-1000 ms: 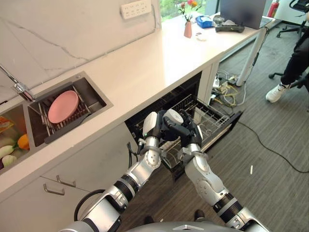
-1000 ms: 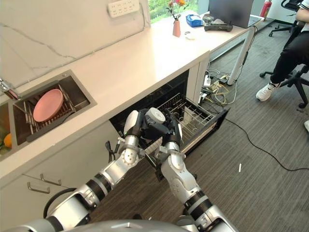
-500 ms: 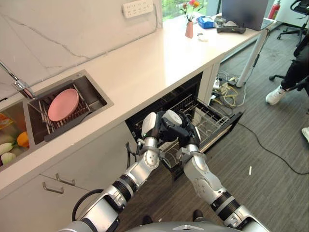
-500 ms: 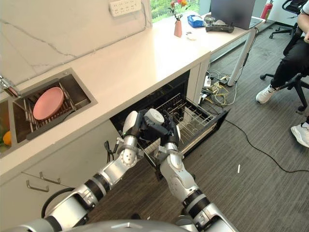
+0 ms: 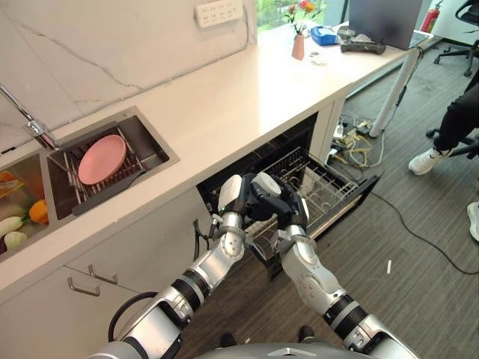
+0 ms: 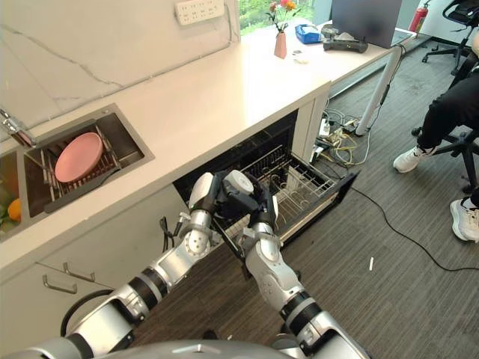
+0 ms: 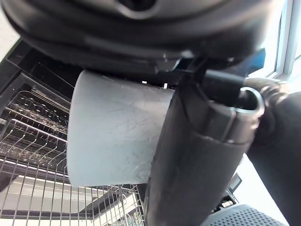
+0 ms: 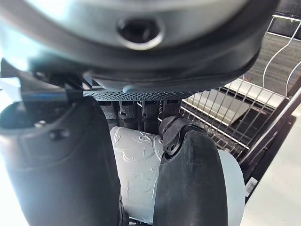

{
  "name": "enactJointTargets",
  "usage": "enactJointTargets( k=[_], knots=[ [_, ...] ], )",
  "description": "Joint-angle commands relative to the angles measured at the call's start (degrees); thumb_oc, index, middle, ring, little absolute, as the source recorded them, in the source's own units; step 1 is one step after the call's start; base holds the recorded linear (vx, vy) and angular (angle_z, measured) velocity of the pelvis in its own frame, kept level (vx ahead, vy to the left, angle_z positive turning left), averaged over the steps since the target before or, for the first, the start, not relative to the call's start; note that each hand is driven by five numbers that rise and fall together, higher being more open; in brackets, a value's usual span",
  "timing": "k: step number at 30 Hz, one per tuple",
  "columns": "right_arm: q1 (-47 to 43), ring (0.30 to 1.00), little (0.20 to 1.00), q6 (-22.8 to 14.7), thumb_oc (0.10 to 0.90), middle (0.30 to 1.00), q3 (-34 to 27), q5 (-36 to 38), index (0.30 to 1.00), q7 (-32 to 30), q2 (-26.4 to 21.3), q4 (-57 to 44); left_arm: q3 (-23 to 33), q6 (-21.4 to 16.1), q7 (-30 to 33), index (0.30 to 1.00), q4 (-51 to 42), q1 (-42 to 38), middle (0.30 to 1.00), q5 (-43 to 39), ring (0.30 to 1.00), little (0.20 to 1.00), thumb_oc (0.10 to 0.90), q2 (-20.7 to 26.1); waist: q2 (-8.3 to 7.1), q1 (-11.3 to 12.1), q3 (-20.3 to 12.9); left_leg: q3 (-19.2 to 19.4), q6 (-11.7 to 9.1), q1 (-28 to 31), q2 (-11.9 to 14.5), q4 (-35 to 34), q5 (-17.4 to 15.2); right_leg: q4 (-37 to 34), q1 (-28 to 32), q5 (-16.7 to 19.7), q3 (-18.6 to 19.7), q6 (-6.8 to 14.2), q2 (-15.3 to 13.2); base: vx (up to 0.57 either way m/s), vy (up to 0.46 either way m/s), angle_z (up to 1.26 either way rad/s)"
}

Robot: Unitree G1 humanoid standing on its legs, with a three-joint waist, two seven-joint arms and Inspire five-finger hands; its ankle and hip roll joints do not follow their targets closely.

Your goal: Place the dishes in the dishwasher.

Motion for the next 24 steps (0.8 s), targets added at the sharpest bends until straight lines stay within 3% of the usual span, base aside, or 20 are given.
enactJointTargets(
  k=[1,11,12,13,14,15,24],
  knots=[
    [-10.3,0.3,0.3,-3.0,0.4,0.3,-2.3,-1.1,0.3,0.4,7.1,1.7,-5.6,-10.3,0.1,0.3,-5.0,-15.4,0.3,4.2,0.3,0.3,0.4,-5.0,-4.15,2.0,-1.6,-0.2,-1.3,5.6,-1.4,0.3,-5.6,0.7,1.3,-0.5,2.4,4.4,-3.1,0.02,0.006,0.03],
    [-11.9,0.3,0.3,-5.2,0.4,0.3,-5.7,-5.3,0.3,-3.7,6.3,-1.2,-6.3,-10.2,0.5,0.307,-4.7,-15.8,0.307,5.1,0.307,0.307,0.405,-5.0,-3.96,1.8,-1.6,-0.3,-1.1,5.9,-1.4,0.3,-5.9,0.7,1.5,-0.8,2.5,4.5,-3.1,0.0,0.0,0.0],
    [-12.2,0.3,0.3,-5.6,0.4,0.3,-6.4,-6.3,0.3,-4.3,6.0,-1.4,-6.3,-10.4,0.5,0.434,-4.6,-15.9,0.434,5.3,0.434,0.434,0.489,-5.0,-3.93,1.7,-1.6,-0.3,-1.1,6.0,-1.4,0.3,-6.0,0.7,1.5,-0.9,2.5,4.5,-3.1,0.0,0.0,0.0],
    [-12.4,0.3,0.3,-5.9,0.4,0.3,-7.1,-6.9,0.3,-4.9,5.9,-1.7,-6.4,-10.5,0.4,0.512,-4.5,-16.0,0.512,5.3,0.512,0.512,0.541,-5.0,-3.88,1.7,-1.7,-0.3,-1.1,6.1,-1.4,0.3,-6.0,0.7,1.6,-0.9,2.4,4.5,-3.1,0.0,0.0,0.0],
    [-12.8,0.3,0.3,-6.2,0.4,0.3,-8.0,-7.9,0.3,-5.6,5.6,-2.1,-6.4,-10.6,0.2,0.655,-4.6,-15.9,0.655,5.4,0.655,0.655,0.637,-4.8,-3.84,1.6,-1.7,-0.3,-1.1,6.2,-1.3,0.3,-6.0,0.7,1.7,-1.0,2.4,4.4,-3.1,0.03,0.01,0.02],
    [-13.4,0.3,0.3,-6.7,0.4,0.3,-9.5,-9.6,0.3,-6.8,5.0,-3.0,-6.7,-10.7,-0.4,0.9,-4.8,-15.9,0.9,5.5,0.9,0.9,0.8,-4.7,-3.71,1.6,-1.8,-0.3,-1.1,6.2,-1.3,0.3,-6.0,0.7,1.7,-1.2,2.4,4.4,-3.0,0.0,0.0,0.0],
    [-15.6,0.3,0.3,-6.8,0.4,0.3,-16.8,-18.0,0.3,-11.6,2.0,-3.8,-7.7,-11.0,-5.2,0.9,-7.9,-15.6,0.9,8.0,0.9,0.9,0.8,-2.2,-3.43,1.9,-1.8,-0.7,-1.1,6.9,-1.0,0.3,-6.2,0.7,2.1,-2.0,1.9,4.4,-2.6,0.0,0.0,0.0]
  ],
)
